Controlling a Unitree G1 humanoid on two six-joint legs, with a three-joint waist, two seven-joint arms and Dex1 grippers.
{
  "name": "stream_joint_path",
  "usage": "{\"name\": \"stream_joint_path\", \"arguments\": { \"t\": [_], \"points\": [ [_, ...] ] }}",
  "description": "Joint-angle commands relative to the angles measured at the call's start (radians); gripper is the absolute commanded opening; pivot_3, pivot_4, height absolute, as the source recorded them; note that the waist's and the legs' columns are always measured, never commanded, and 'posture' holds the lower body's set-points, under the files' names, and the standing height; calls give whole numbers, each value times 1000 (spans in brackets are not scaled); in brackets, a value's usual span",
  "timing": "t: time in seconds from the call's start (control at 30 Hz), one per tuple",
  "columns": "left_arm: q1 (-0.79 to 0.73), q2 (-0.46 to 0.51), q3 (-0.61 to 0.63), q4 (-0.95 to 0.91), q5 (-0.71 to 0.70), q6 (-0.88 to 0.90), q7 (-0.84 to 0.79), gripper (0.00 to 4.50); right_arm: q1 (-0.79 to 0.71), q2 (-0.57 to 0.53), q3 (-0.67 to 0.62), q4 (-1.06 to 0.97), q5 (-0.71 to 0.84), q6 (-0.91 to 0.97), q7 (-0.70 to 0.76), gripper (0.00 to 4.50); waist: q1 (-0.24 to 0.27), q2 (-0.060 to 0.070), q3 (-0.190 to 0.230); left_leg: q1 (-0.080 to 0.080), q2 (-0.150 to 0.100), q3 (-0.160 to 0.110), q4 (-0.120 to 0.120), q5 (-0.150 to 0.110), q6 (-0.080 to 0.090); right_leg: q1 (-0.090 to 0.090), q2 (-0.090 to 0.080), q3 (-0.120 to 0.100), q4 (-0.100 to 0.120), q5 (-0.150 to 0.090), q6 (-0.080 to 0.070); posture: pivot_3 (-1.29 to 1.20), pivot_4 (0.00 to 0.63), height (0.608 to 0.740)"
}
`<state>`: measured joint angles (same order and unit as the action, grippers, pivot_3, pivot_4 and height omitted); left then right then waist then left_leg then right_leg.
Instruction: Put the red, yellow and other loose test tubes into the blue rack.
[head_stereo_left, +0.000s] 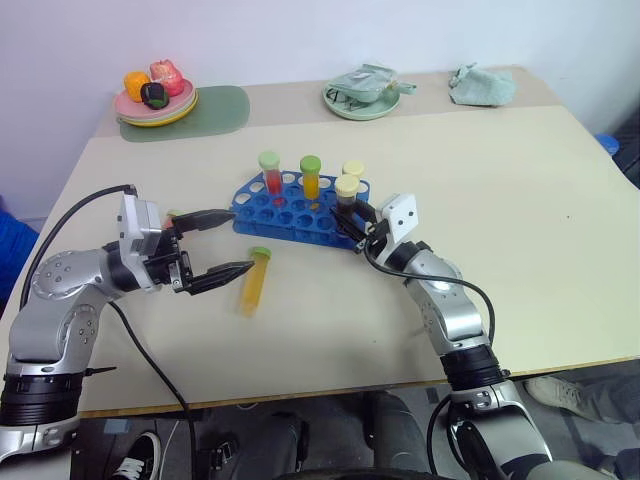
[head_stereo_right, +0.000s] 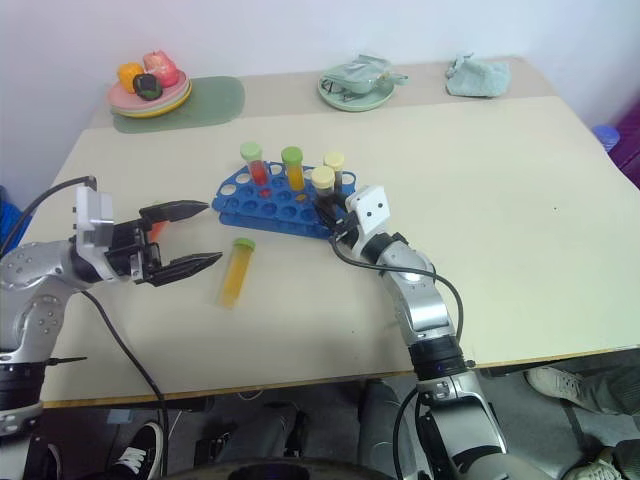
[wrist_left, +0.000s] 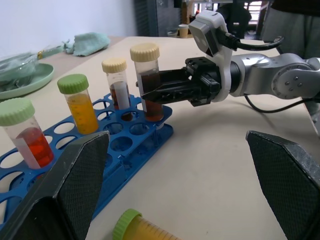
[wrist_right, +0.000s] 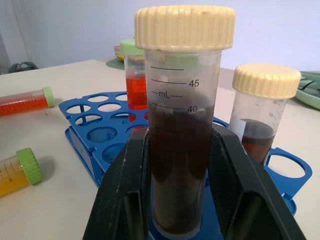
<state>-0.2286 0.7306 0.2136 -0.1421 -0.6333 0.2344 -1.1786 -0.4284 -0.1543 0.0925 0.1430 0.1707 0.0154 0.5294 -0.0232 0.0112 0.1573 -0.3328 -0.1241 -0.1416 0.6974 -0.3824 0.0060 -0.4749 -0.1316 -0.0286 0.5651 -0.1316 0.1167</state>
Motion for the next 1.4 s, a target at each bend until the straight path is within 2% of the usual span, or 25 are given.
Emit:
{"name": "stream_joint_path", "arguments": {
  "t": [0.03,0.13,0.27,0.3,0.47,0.8,0.93,1.1,1.27,1.4],
  "points": [
    [-7,15,23,-33,-7,-4,1,4500,-15,9,-15,-3,35,16,15,1286,0,0,0,0,0,0,0,0,0,0,0,0,0,0,0,0,150,740],
    [-4,14,24,-35,-5,-6,4,4500,-33,-5,-38,17,47,29,23,2321,1,0,0,0,0,0,0,0,0,0,0,0,0,0,0,0,150,740],
    [1,13,23,-39,-1,-8,9,4500,-47,-24,-53,15,43,19,26,4282,1,0,0,0,0,0,0,0,0,0,0,0,0,0,0,0,150,740],
    [4,14,24,-41,-1,-7,11,4500,-48,-32,-60,5,49,26,31,4457,1,0,0,0,0,0,0,0,0,0,0,0,0,0,0,0,150,740],
    [32,34,41,-75,-14,21,24,4500,-24,-133,-95,-89,112,79,128,4457,3,0,0,0,0,0,0,0,0,0,0,0,0,0,0,0,150,740],
    [70,72,55,-125,-11,102,96,4500,73,-469,-233,-288,382,294,463,4457,11,0,0,-1,0,0,0,0,1,1,-1,0,-1,0,0,0,150,740],
    [85,110,54,-145,9,154,135,4500,125,-640,-275,-369,475,373,637,4457,14,0,0,-1,0,0,0,0,1,1,-1,0,-1,0,0,0,150,740],
    [108,160,43,-205,77,183,202,4500,162,-813,-325,-345,494,374,824,4457,18,0,0,-1,0,1,1,-1,2,1,-1,0,-2,0,0,0,150,740],
    [90,190,38,-252,86,331,314,4500,135,-864,-315,-294,460,341,875,4457,19,0,0,0,0,2,1,-1,2,2,-1,0,-3,0,0,0,150,740],
    [38,181,5,-333,72,509,446,4500,121,-838,-294,-300,453,343,862,4457,30,0,0,-1,0,2,1,-1,2,2,-2,0,-2,0,0,0,150,740]
  ]
}}
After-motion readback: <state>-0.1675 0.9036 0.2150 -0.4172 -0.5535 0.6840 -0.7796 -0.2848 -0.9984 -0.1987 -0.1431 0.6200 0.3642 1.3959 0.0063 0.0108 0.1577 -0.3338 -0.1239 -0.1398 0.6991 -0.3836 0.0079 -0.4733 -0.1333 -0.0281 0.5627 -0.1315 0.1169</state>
